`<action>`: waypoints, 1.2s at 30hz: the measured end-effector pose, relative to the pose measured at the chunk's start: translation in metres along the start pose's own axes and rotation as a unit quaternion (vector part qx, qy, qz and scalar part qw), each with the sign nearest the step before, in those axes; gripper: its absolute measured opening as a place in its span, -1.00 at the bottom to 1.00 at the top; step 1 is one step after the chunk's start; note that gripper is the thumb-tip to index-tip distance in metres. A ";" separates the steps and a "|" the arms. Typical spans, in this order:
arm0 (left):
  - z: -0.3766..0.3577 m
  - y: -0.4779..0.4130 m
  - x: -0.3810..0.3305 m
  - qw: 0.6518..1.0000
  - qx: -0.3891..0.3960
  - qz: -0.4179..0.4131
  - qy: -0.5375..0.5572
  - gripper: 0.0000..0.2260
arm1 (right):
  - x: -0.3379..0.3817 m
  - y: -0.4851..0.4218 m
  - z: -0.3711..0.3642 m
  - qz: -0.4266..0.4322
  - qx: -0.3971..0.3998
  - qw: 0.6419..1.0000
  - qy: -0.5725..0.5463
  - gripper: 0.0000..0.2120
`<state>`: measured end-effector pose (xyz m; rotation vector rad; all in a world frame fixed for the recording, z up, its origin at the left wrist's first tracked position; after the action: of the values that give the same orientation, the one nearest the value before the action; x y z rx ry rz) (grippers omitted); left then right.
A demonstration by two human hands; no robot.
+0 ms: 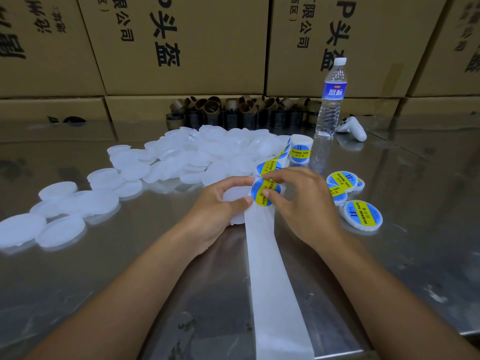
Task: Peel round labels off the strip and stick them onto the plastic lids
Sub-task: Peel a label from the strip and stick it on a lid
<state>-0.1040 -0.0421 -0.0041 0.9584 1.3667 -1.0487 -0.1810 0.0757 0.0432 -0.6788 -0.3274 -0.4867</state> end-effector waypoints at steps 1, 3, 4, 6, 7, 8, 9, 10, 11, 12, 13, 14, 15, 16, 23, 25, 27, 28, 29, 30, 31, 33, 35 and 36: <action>0.000 0.000 0.000 1.000 0.000 0.000 0.000 -0.78 | 0.000 0.000 0.000 -0.002 0.001 1.000 -0.001 -0.78; 0.000 0.000 0.000 1.000 0.001 -0.001 -0.002 -0.78 | -0.001 0.000 0.000 -0.004 0.001 1.000 -0.002 -0.79; 0.000 0.000 0.000 1.000 0.001 0.000 -0.003 -0.78 | -0.001 0.000 0.000 -0.005 0.001 1.000 -0.004 -0.79; 0.000 0.000 0.001 1.000 0.001 0.001 -0.005 -0.78 | 0.000 0.000 0.000 -0.003 0.002 1.000 -0.009 -0.79; 0.000 0.000 0.001 1.000 0.001 0.001 -0.006 -0.78 | 0.000 0.000 0.000 -0.003 0.004 1.000 -0.010 -0.79; 0.000 0.000 0.001 1.000 0.000 0.002 -0.006 -0.78 | 0.001 0.000 0.000 -0.003 0.006 1.000 -0.008 -0.79; 0.000 0.001 0.001 1.000 0.001 0.002 -0.006 -0.78 | 0.001 0.000 0.000 -0.003 0.008 1.000 -0.007 -0.79; 0.000 0.001 0.000 1.000 0.001 0.003 -0.006 -0.78 | 0.001 0.000 0.000 -0.003 0.008 1.000 -0.008 -0.79; 0.001 0.001 0.000 1.000 0.002 0.003 -0.005 -0.77 | 0.001 0.000 0.000 -0.003 0.009 1.000 -0.008 -0.79; 0.000 0.001 0.001 1.000 0.003 0.003 -0.005 -0.77 | 0.001 0.000 0.000 -0.002 0.009 1.000 -0.005 -0.79; 0.000 0.001 0.001 1.000 0.004 0.003 -0.005 -0.77 | 0.001 0.000 0.000 -0.001 0.008 1.000 -0.002 -0.79; 0.000 0.000 0.001 1.000 0.005 0.003 -0.005 -0.77 | 0.001 0.000 0.000 0.000 0.006 1.000 0.000 -0.80; 0.000 0.000 0.001 1.000 0.006 0.003 -0.004 -0.77 | 0.001 0.000 0.000 0.002 0.004 1.000 0.000 -0.81; 0.000 0.000 0.001 1.000 0.006 0.002 -0.004 -0.77 | 0.001 0.000 0.000 0.003 0.003 1.000 -0.001 -0.82; -0.001 -0.001 0.001 1.000 0.010 -0.002 0.000 -0.74 | 0.000 0.000 -0.001 0.002 0.001 1.000 -0.017 -0.85; -0.001 -0.001 0.001 1.000 0.013 -0.001 0.001 -0.74 | -0.001 0.000 -0.001 -0.001 -0.002 1.000 -0.020 -0.85; -0.001 0.000 0.001 1.000 0.010 -0.002 0.002 -0.74 | -0.002 0.001 -0.001 -0.003 -0.006 1.000 -0.028 -0.86; -0.001 0.000 0.001 1.000 0.006 -0.001 0.002 -0.74 | -0.002 0.001 -0.001 -0.004 -0.006 0.999 -0.032 -0.86; 0.000 0.000 0.001 1.000 0.004 0.000 0.001 -0.74 | -0.002 0.001 -0.002 -0.005 -0.005 0.999 -0.034 -0.86; 0.000 0.000 0.001 1.000 0.001 0.001 -0.001 -0.74 | -0.002 0.001 -0.002 -0.006 -0.003 0.999 -0.037 -0.87; 0.000 0.000 0.000 1.000 -0.001 0.001 -0.004 -0.74 | -0.003 0.001 -0.002 -0.006 0.000 0.999 -0.040 -0.87; 0.000 0.000 0.000 1.000 -0.005 0.001 -0.005 -0.75 | -0.003 0.000 -0.003 -0.006 0.004 0.999 -0.044 -0.88; 0.000 0.000 0.000 1.000 -0.008 0.001 -0.004 -0.75 | -0.003 0.000 -0.003 -0.001 0.001 0.999 -0.039 -0.89; 0.001 0.000 0.001 1.000 -0.011 0.001 -0.003 -0.76 | -0.003 0.000 -0.003 0.002 -0.003 0.999 -0.034 -0.88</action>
<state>-0.1037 -0.0428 -0.0050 0.9406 1.3688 -1.0328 -0.1829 0.0746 0.0397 -0.7027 -0.3880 -0.4624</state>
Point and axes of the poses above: each hand's wrist, its own y-axis away from the middle knuckle, its own z-axis out of the back of the hand, x = y × z, the point moved 8 cm from there along -y, towards the middle knuckle, and after that the axes turned 11 degrees about x, right-handed, at the moved point
